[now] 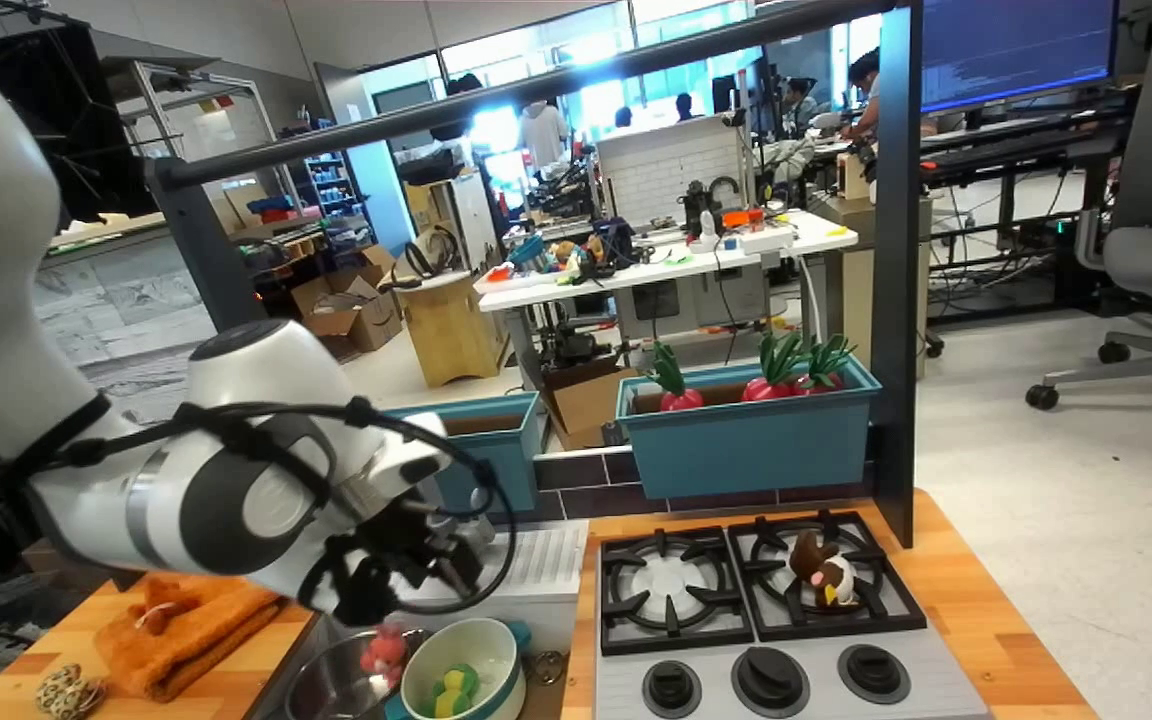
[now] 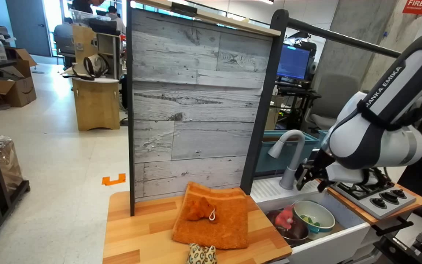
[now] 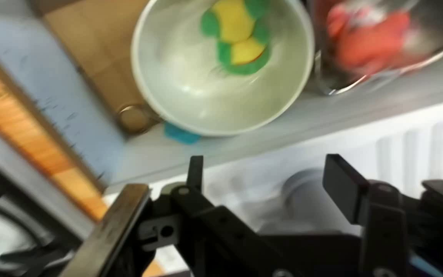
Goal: Put the plushies inside the pots in the sink, wipe the counter with the towel, and then remove the pink plushy from the pot and put it on the stove
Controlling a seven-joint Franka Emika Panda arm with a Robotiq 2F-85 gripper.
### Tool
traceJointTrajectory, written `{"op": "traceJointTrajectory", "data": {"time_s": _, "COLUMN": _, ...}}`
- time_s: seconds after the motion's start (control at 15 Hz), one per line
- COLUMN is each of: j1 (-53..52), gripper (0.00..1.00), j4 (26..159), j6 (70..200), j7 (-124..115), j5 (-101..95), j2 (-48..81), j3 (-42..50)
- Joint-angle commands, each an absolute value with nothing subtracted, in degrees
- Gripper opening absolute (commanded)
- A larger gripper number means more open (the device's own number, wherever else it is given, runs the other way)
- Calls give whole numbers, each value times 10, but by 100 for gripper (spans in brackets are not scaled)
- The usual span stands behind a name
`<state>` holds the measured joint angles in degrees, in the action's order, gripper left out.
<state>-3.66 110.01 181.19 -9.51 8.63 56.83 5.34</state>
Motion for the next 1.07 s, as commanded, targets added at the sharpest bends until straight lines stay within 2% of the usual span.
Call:
{"op": "traceJointTrajectory", "data": {"time_s": 0.0, "j1": -58, "gripper": 100, "j4": 1091, "j6": 1757, "j7": -134, "j5": 106, "j2": 525, "j3": 161}}
{"op": "traceJointTrajectory", "data": {"time_s": 0.2, "j1": -42, "gripper": 100, "j4": 1044, "j6": 1686, "j7": -172, "j5": 97, "j2": 523, "j3": 239}}
{"op": "traceJointTrajectory", "data": {"time_s": 0.4, "j1": -17, "gripper": 100, "j4": 965, "j6": 1602, "j7": -229, "j5": 84, "j2": 574, "j3": 290}}
{"op": "traceJointTrajectory", "data": {"time_s": 0.53, "j1": 18, "gripper": 100, "j4": 905, "j6": 1556, "j7": -273, "j5": 89, "j2": 616, "j3": 293}}
{"op": "traceJointTrajectory", "data": {"time_s": 0.93, "j1": 118, "gripper": 100, "j4": 747, "j6": 1563, "j7": -360, "j5": 115, "j2": 727, "j3": 239}}
{"op": "traceJointTrajectory", "data": {"time_s": 1.0, "j1": 128, "gripper": 80, "j4": 732, "j6": 1564, "j7": -363, "j5": 116, "j2": 736, "j3": 229}}
